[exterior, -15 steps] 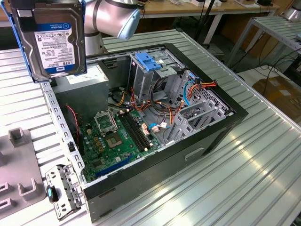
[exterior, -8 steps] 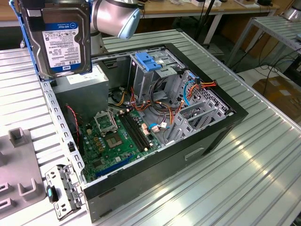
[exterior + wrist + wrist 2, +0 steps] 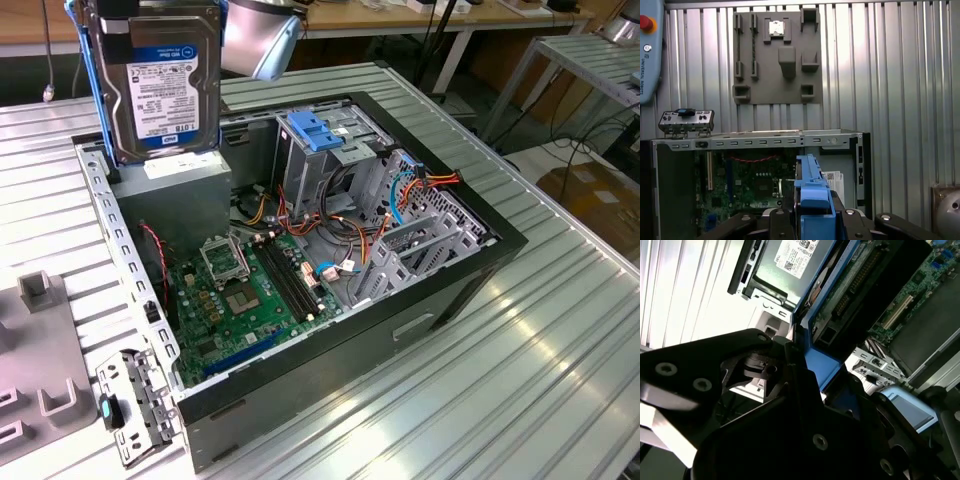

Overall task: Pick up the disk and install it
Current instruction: 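Pick up the disk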

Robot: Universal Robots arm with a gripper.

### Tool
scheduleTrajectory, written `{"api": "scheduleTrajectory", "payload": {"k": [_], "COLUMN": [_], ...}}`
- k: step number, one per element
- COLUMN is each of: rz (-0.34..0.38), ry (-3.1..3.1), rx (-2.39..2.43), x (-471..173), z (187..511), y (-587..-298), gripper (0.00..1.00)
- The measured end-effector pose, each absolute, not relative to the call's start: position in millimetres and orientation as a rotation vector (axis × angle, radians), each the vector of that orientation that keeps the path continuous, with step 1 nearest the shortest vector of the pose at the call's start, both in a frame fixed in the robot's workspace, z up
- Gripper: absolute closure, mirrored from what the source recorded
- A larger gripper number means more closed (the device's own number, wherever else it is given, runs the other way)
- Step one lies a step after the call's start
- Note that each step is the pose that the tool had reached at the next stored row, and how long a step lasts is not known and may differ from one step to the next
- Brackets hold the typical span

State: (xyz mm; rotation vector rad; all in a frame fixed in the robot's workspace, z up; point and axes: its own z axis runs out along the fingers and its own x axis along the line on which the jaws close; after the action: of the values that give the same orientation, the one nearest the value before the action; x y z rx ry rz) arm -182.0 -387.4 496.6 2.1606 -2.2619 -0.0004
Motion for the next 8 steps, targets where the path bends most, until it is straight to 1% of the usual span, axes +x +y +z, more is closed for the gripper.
{"api": "scheduleTrajectory", "payload": {"k": [8], "rz": [-0.001], "ry": [-2.262], "rx": [2.161], "x": [-163.9], "z": [496.6], "y": [-391.0], "gripper": [0.63]}}
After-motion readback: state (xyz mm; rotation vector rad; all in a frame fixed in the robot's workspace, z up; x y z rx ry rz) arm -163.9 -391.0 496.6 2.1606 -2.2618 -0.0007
